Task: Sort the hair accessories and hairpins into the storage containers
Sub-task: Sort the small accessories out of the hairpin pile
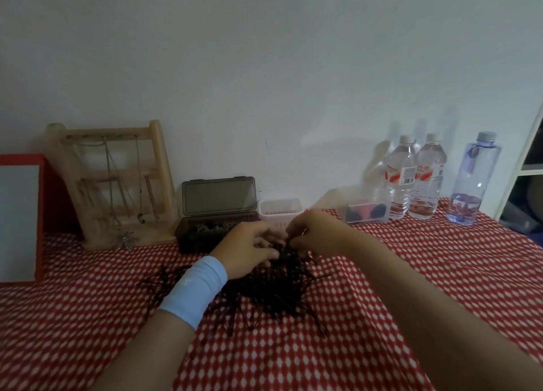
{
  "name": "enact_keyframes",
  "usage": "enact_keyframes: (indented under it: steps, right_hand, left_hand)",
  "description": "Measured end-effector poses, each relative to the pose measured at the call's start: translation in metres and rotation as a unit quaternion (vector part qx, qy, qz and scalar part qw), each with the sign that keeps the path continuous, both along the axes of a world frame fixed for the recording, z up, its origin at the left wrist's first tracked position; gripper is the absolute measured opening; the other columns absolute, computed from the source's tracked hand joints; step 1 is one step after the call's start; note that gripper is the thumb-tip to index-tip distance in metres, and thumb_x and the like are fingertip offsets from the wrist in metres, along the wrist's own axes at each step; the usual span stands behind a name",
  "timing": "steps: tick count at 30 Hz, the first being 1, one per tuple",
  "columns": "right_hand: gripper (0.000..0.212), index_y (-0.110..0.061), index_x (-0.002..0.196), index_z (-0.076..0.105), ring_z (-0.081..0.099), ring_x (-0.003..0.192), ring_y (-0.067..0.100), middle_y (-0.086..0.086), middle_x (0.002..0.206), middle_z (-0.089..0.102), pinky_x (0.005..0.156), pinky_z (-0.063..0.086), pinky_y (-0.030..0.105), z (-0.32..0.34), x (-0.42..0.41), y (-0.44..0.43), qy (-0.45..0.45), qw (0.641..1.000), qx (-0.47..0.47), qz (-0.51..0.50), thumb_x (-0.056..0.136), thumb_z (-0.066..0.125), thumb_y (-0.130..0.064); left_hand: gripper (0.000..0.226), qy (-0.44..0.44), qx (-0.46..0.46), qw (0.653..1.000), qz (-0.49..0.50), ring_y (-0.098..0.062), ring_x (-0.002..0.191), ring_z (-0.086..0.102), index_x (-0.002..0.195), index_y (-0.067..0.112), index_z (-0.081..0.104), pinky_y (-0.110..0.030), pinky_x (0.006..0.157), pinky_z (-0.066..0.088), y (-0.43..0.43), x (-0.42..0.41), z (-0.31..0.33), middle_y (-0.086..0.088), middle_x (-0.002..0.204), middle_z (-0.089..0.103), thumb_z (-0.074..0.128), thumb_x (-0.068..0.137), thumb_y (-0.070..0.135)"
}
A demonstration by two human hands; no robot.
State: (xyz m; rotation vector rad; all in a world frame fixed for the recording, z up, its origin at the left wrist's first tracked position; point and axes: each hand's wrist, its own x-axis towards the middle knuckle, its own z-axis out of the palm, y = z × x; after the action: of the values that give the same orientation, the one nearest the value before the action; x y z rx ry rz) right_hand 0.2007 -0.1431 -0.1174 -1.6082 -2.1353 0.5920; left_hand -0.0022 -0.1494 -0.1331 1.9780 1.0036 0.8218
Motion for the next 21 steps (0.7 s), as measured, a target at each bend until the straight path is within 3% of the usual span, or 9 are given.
enact_keyframes:
  steps: [4, 8, 12, 14, 16, 18, 21]
  right_hand:
    - [0.013, -0.016, 0.103, 0.073, 0.072, 0.067, 0.008, 0.000, 0.086, 0.075, 0.055, 0.055, 0.021, 0.002, -0.007, 0.002, 0.025, 1.000, -0.009, 0.012, 0.094, 0.064, -0.012]
    - [0.012, -0.016, 0.105, 0.069, 0.074, 0.071, 0.011, 0.001, 0.087, 0.075, 0.060, 0.058, 0.025, 0.003, -0.013, 0.004, 0.048, 0.998, -0.026, 0.022, 0.096, 0.062, -0.014]
    - [0.012, -0.008, 0.107, 0.068, 0.076, 0.083, 0.024, 0.014, 0.094, 0.076, 0.073, 0.062, 0.036, 0.004, -0.024, 0.005, 0.230, 0.969, -0.094, 0.007, 0.098, 0.060, -0.011]
    - [0.015, -0.003, 0.110, 0.066, 0.075, 0.087, 0.028, 0.018, 0.095, 0.075, 0.075, 0.062, 0.037, 0.002, -0.032, 0.005, 0.304, 0.942, -0.143, 0.013, 0.100, 0.058, -0.010]
    - [0.020, 0.000, 0.116, 0.063, 0.075, 0.088, 0.030, 0.019, 0.095, 0.075, 0.074, 0.061, 0.037, 0.000, -0.039, 0.005, 0.341, 0.923, -0.177, 0.024, 0.101, 0.056, -0.012]
    - [0.022, 0.000, 0.118, 0.062, 0.074, 0.081, 0.027, 0.013, 0.090, 0.076, 0.066, 0.060, 0.032, -0.001, -0.042, 0.005, 0.335, 0.921, -0.196, 0.026, 0.101, 0.057, -0.013]
    - [0.020, -0.007, 0.115, 0.065, 0.074, 0.073, 0.021, 0.005, 0.087, 0.075, 0.052, 0.054, 0.025, 0.002, -0.044, 0.006, 0.242, 0.957, -0.158, 0.006, 0.097, 0.063, -0.016]
  left_hand:
    - [0.022, -0.096, -0.063, 0.993, 0.007, -0.020, 0.078, 0.073, 0.105, 0.011, 0.070, -0.029, 0.070, 0.060, 0.001, -0.004, 0.001, -0.007, 0.084, 0.073, 0.062, 0.090, -0.003]
    - [0.016, -0.132, -0.102, 0.986, 0.006, -0.029, 0.083, 0.073, 0.103, 0.006, 0.064, -0.033, 0.072, 0.061, 0.004, -0.008, -0.001, -0.012, 0.091, 0.074, 0.062, 0.090, -0.002]
    - [0.018, -0.138, -0.072, 0.987, 0.037, -0.029, 0.080, 0.071, 0.096, 0.006, 0.068, -0.040, 0.077, 0.060, 0.008, -0.015, -0.003, -0.011, 0.093, 0.074, 0.071, 0.082, -0.003]
    - [0.018, -0.134, -0.038, 0.989, 0.056, -0.026, 0.075, 0.069, 0.093, 0.006, 0.068, -0.035, 0.065, 0.060, 0.007, -0.016, -0.002, -0.013, 0.094, 0.072, 0.074, 0.080, -0.003]
    - [0.017, -0.115, 0.002, 0.991, 0.074, -0.012, 0.065, 0.066, 0.091, 0.008, 0.067, -0.026, 0.052, 0.053, 0.007, -0.017, 0.000, -0.010, 0.089, 0.071, 0.076, 0.080, 0.000]
    - [0.013, -0.101, 0.020, 0.991, 0.084, -0.005, 0.059, 0.064, 0.092, 0.011, 0.066, -0.024, 0.048, 0.048, 0.007, -0.019, 0.003, -0.001, 0.081, 0.070, 0.074, 0.083, 0.007]
    - [0.010, -0.097, 0.023, 0.991, 0.094, -0.013, 0.062, 0.067, 0.097, 0.018, 0.065, -0.024, 0.049, 0.049, 0.010, -0.031, 0.007, -0.001, 0.086, 0.070, 0.066, 0.090, 0.011]
